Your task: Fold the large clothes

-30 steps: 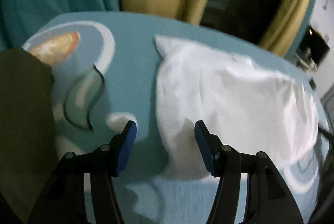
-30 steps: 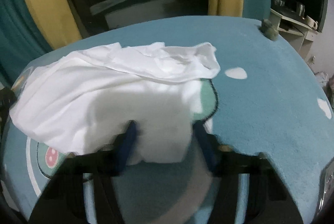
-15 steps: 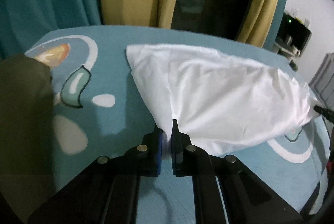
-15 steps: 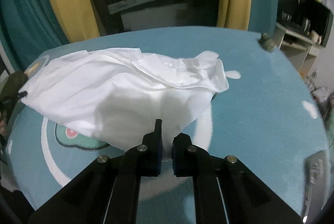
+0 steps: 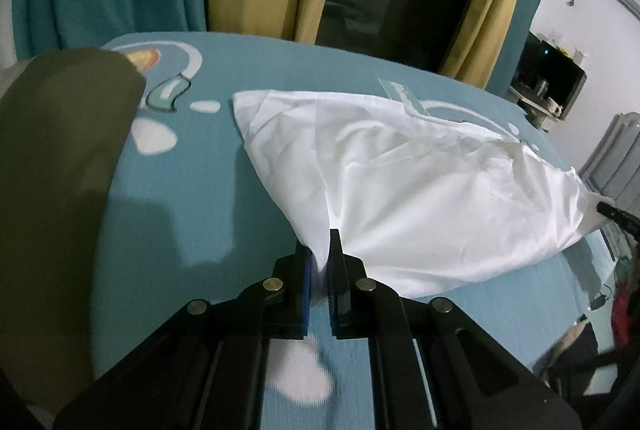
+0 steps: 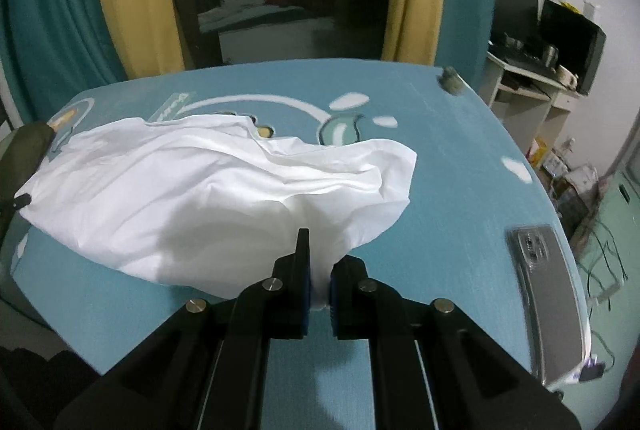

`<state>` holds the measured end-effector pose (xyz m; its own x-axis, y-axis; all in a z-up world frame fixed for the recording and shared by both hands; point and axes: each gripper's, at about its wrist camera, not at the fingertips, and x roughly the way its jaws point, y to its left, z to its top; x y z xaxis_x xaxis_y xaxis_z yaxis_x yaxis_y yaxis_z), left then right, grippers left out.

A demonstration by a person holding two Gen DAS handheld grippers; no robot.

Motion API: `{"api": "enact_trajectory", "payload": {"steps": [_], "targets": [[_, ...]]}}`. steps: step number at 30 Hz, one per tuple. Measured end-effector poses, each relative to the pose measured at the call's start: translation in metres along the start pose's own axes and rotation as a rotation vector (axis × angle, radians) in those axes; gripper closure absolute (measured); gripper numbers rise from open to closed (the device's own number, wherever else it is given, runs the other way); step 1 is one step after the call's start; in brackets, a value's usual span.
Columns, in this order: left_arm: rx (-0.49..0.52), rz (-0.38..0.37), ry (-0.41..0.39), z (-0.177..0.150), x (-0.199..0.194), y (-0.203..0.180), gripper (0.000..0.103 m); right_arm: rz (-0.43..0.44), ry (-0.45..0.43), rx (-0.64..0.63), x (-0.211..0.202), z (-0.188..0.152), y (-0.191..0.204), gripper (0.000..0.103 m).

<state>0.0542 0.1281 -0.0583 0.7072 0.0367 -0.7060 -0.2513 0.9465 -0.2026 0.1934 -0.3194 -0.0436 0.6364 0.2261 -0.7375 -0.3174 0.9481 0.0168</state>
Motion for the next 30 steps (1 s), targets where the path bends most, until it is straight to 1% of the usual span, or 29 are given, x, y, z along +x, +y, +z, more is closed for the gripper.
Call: {"api": "enact_trajectory", "payload": {"steps": [5, 9, 11, 12, 13, 14, 16, 18, 20, 22, 24, 26, 28, 30], "targets": [[-0.014, 0.007, 0.031, -0.014, 0.0, 0.008, 0.096, 0.018, 0.035, 0.072, 0.001, -0.028, -0.008, 0.096], [-0.032, 0.018, 0.061, -0.014, 0.007, 0.011, 0.094, 0.022, 0.096, 0.095, 0.02, -0.04, -0.015, 0.095], [-0.045, 0.024, 0.067, -0.012, 0.007, 0.013, 0.09, 0.035, 0.096, 0.115, 0.022, -0.039, -0.02, 0.092], [-0.045, 0.032, 0.066, -0.009, 0.006, 0.014, 0.086, 0.035, 0.096, 0.122, 0.022, -0.038, -0.022, 0.091], [-0.041, 0.045, 0.061, -0.007, 0.004, 0.013, 0.082, 0.027, 0.095, 0.124, 0.02, -0.035, -0.025, 0.089], [-0.035, 0.063, 0.049, -0.004, 0.0, 0.015, 0.079, 0.008, 0.089, 0.123, 0.018, -0.031, -0.027, 0.084], [-0.037, 0.08, 0.015, 0.006, -0.01, 0.02, 0.068, -0.032, 0.07, 0.116, 0.012, -0.022, -0.033, 0.079], [-0.027, 0.101, -0.027, 0.02, -0.016, 0.025, 0.064, -0.053, 0.036, 0.113, 0.004, -0.009, -0.039, 0.075], [0.0, 0.131, -0.05, 0.035, -0.015, 0.027, 0.064, -0.064, -0.006, 0.108, 0.0, 0.007, -0.043, 0.068], [0.021, 0.138, -0.055, 0.05, -0.008, 0.025, 0.064, -0.023, -0.029, 0.089, 0.004, 0.021, -0.04, 0.068], [0.049, 0.136, -0.042, 0.065, 0.007, 0.022, 0.064, 0.049, -0.013, 0.048, 0.018, 0.035, -0.03, 0.068], [0.064, 0.132, -0.023, 0.078, 0.025, 0.017, 0.064, 0.082, -0.001, -0.017, 0.034, 0.045, -0.014, 0.068], [0.071, 0.121, -0.011, 0.086, 0.041, 0.012, 0.064, 0.082, 0.041, -0.064, 0.053, 0.05, -0.001, 0.068], [0.076, 0.108, 0.007, 0.093, 0.057, 0.005, 0.064, 0.101, 0.094, -0.072, 0.072, 0.054, 0.006, 0.068]]}}
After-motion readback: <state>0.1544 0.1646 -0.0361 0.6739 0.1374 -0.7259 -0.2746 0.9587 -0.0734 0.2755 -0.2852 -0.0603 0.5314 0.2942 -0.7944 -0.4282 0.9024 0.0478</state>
